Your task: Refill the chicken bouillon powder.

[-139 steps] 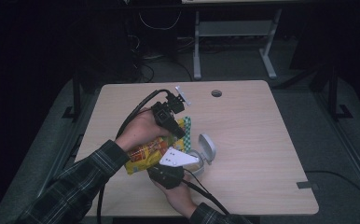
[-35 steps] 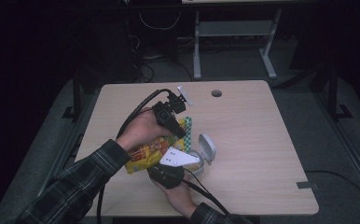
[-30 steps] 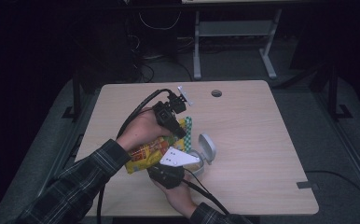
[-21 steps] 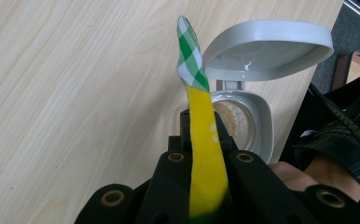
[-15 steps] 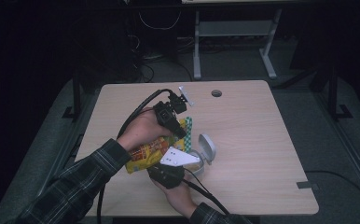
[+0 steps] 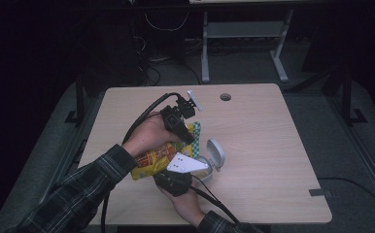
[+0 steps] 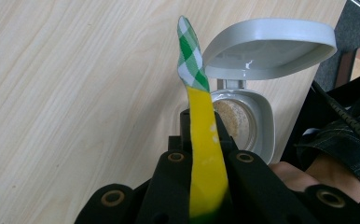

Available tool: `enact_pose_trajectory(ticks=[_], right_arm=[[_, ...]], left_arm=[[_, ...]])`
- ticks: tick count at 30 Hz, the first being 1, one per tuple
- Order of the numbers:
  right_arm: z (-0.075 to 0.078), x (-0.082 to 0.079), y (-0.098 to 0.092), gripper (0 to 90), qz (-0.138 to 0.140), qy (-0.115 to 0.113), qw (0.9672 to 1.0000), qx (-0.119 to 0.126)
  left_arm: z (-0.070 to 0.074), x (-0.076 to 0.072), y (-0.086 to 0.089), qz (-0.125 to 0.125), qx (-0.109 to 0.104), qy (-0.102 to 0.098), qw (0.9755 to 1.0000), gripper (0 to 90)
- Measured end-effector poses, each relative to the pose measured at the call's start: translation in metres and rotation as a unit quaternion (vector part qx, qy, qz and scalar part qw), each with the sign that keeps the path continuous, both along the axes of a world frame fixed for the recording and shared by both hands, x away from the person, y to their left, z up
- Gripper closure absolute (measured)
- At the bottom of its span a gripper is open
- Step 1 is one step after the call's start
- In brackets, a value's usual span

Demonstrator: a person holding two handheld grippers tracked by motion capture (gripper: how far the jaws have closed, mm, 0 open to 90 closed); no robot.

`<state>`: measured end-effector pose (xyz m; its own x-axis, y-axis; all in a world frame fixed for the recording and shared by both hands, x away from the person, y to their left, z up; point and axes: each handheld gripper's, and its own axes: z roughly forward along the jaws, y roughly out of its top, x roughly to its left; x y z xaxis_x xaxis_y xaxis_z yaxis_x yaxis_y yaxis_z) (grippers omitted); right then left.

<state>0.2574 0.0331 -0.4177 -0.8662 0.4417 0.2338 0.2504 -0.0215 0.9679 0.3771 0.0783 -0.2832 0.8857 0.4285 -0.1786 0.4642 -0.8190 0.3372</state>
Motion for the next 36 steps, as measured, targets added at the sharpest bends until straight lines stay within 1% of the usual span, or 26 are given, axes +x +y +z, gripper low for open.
enact_pose_trajectory(ticks=[7,11,15,20,22,28,31,36], right_arm=[[0.0,-0.001,0.0,89.8,0.001,-0.002,1.0,0.0],[-0.001,-0.001,0.001,89.8,0.002,0.002,1.0,0.002],[-0.001,-0.002,0.002,89.8,0.007,0.006,0.9999,0.004],[-0.001,-0.001,0.0,89.8,0.01,0.002,0.9999,0.005],[-0.001,-0.001,-0.001,89.8,0.011,0.004,0.9999,0.006],[0.0,-0.002,-0.005,89.8,0.012,0.002,0.9999,0.011],[0.0,-0.002,-0.006,89.8,0.013,0.004,0.9998,0.012],[0.0,-0.001,-0.008,89.8,0.015,-0.007,0.9998,0.006]], left_arm=[[0.0,-0.001,0.0,0.001,0.0,0.0,1.0,89.8],[0.0,-0.001,0.001,0.001,0.003,0.003,1.0,89.8],[-0.002,0.0,0.001,0.007,0.006,0.008,0.9999,89.8],[-0.001,-0.001,-0.001,0.012,0.007,0.007,0.9999,89.8],[0.0,-0.001,-0.002,0.011,0.011,0.006,0.9999,89.8],[0.001,-0.002,-0.007,0.01,0.023,0.004,0.9997,89.8],[0.001,-0.002,-0.008,0.011,0.024,0.002,0.9996,89.8],[0.001,-0.003,-0.01,0.019,0.019,-0.001,0.9996,89.8]])
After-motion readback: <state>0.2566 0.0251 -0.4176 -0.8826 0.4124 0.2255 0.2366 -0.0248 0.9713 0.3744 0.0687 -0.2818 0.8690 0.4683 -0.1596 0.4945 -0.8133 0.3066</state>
